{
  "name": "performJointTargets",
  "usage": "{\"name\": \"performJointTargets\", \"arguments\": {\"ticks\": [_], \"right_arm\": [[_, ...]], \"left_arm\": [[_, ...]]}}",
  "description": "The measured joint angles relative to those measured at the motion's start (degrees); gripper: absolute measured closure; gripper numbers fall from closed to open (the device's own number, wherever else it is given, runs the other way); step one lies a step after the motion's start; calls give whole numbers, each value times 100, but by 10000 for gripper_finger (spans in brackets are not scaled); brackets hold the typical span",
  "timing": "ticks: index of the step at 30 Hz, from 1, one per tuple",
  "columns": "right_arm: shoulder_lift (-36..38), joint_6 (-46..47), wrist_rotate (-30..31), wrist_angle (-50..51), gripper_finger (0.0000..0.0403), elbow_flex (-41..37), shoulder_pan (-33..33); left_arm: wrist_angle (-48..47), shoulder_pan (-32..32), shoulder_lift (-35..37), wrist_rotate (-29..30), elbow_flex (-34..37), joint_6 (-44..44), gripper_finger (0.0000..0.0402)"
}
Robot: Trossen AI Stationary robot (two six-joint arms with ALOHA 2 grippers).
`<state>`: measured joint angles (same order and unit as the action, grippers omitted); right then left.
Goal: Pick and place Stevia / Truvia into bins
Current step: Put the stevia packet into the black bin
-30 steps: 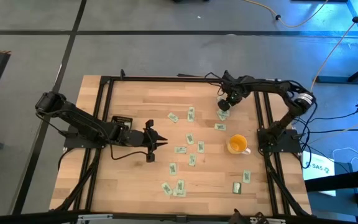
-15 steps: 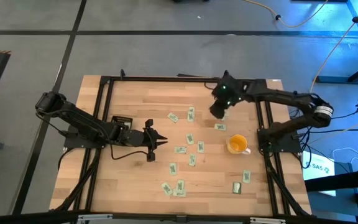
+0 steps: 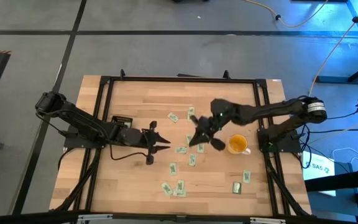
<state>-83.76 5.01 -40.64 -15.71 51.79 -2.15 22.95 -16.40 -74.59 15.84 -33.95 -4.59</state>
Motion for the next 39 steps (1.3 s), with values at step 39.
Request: {"name": "performJointTargets", "arguments": {"ticks": [39], "right_arm": [[-1264, 386, 2, -2526, 403, 7, 371]], "left_arm": [[1027, 2, 0, -936, 0, 767, 315]]}}
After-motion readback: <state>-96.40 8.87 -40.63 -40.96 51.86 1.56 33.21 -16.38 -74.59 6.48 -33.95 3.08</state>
